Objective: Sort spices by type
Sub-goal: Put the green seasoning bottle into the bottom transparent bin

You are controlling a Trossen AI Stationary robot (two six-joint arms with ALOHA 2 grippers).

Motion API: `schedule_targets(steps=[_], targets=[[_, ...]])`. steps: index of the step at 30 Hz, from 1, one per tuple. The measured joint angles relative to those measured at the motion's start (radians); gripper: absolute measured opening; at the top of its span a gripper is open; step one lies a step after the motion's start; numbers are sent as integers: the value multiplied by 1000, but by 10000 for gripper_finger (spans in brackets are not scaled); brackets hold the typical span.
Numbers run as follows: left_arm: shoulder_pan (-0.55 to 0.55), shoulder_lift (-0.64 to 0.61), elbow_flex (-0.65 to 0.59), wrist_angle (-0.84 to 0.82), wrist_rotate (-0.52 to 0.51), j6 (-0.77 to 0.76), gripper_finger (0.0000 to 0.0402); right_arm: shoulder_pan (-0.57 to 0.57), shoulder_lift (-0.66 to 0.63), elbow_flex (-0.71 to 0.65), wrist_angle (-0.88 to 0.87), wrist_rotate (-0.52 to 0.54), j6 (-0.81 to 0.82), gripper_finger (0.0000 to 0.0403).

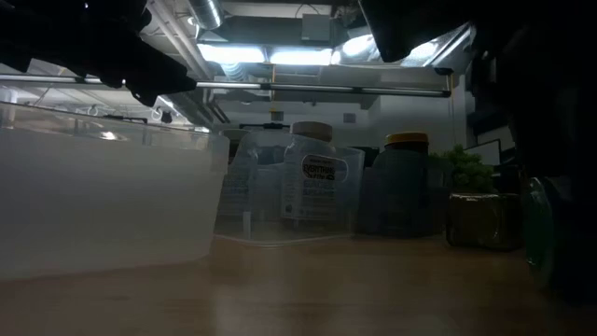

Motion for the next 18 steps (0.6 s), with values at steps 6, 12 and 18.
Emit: schedule_targets(steps=[6, 12, 18], targets=[[0, 0, 0, 0, 0, 0, 155, -22, -1, 11, -37, 27, -63, 189], [0, 0, 0, 1, 0, 2, 155, -47, -3, 77, -103, 73, -126, 167], [0, 0, 0, 0, 0, 3, 155, -66, -5, 97, -115, 42, -145, 97]])
